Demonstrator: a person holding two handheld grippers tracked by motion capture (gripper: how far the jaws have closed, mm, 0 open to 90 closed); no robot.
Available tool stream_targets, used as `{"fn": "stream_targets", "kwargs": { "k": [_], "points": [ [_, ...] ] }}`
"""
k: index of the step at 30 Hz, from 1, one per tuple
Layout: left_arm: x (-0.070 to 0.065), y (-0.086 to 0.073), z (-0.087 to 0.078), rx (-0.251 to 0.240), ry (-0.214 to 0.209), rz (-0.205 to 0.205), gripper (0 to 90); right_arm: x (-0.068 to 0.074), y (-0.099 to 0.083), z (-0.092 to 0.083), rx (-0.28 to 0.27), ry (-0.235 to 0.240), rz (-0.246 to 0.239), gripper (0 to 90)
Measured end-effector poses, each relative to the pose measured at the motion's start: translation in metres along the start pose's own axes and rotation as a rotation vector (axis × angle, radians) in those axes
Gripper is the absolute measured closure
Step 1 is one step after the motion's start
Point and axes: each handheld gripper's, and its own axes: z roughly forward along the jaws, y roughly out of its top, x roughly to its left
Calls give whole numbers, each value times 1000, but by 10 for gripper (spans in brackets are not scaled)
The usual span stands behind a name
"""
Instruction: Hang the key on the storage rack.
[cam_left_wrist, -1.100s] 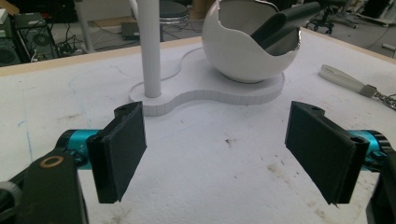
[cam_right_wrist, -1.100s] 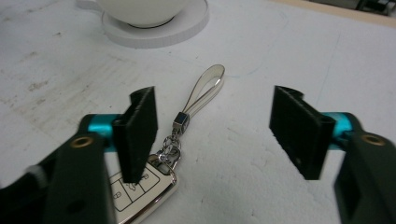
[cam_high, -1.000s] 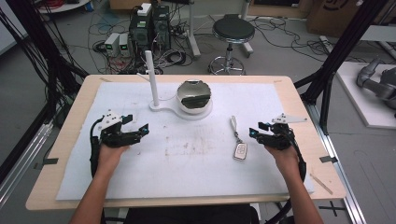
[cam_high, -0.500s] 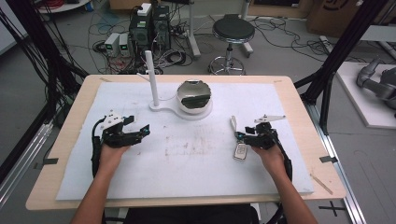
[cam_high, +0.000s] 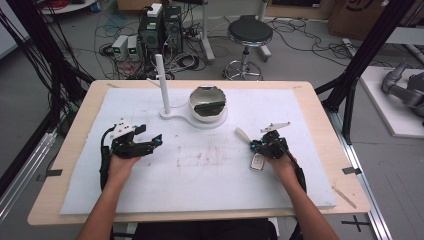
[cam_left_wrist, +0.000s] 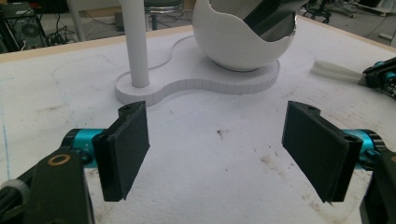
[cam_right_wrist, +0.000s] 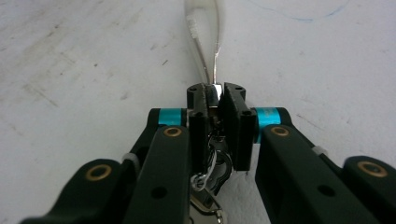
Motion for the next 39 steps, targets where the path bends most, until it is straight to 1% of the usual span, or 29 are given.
{"fn": "stream_targets", "kwargs": {
  "k": [3, 6, 7, 9, 11, 13, 15, 17, 21, 25, 27, 29, 31, 34, 36, 39],
  "points": [
    [-2, 1, 1, -2, -11, -3, 261, 1, 0, -2, -6, 6, -6, 828],
    [-3, 3, 1, -4, -27, 0, 264, 7, 2, -9, -56, 23, -42, 829],
    [-4, 3, 1, -10, -40, 0, 269, 9, 3, -11, -76, 35, -55, 828],
    [-7, 6, 2, -24, -64, 4, 297, 13, 4, -16, -117, 89, -71, 828],
    [-11, 9, 2, -37, -97, 11, 328, 16, 5, -20, -148, 122, -93, 828],
    [-16, 13, 4, -42, -127, 13, 359, 20, 5, -23, -175, 145, -115, 828],
    [-20, 18, 7, -33, -162, 13, 382, 24, 6, -25, -195, 147, -139, 828],
    [-25, 22, 11, -28, -178, 23, 404, 28, 7, -28, -215, 142, -163, 828],
    [-32, 29, 20, -23, -195, 12, 418, 35, 9, -30, -244, 139, -217, 828],
    [-39, 39, 29, -6, -216, 10, 402, 40, 10, -33, -265, 138, -249, 836],
    [-43, 45, 33, -6, -227, 4, 383, 44, 11, -33, -272, 133, -260, 836],
    [-48, 50, 38, -4, -231, 13, 382, 46, 12, -32, -268, 136, -269, 837],
    [-53, 53, 42, -7, -241, 11, 382, 48, 14, -31, -257, 131, -276, 838],
    [-58, 54, 49, 5, -251, 9, 382, 51, 14, -31, -262, 136, -283, 839],
    [-59, 54, 53, 11, -257, -7, 382, 53, 14, -31, -270, 142, -292, 839],
    [-61, 52, 59, 20, -281, -37, 383, 56, 14, -32, -282, 141, -304, 839]
  ]
}}
